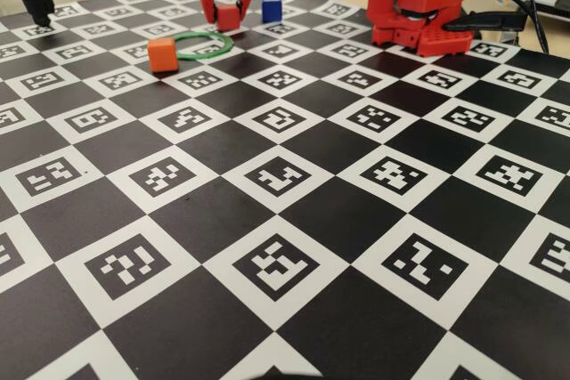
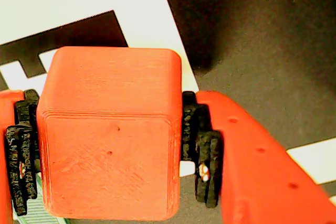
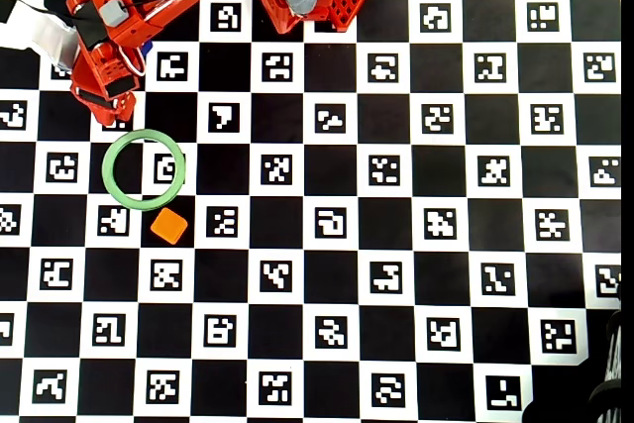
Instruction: Grab the red cube then put it in the green circle then put the blue cube on top and finally the orange cube on top
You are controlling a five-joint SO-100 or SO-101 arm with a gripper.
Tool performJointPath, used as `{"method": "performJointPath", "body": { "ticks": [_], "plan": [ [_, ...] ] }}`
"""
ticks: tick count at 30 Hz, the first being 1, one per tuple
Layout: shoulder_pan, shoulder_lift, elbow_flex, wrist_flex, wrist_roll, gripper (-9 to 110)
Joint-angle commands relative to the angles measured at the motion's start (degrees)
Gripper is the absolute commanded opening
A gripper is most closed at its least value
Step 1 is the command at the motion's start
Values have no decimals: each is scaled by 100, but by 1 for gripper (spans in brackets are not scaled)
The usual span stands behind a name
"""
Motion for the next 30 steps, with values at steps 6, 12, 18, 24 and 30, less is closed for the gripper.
{"method": "performJointPath", "body": {
  "ticks": [6,12,18,24,30],
  "plan": [
    [-53,97,-44,-88,0,10],
    [18,176,-422,316,9,10],
    [0,334,-1397,1213,44,10],
    [-88,360,-2742,2364,-149,10],
    [-299,387,-3771,3278,-519,9]
  ]
}}
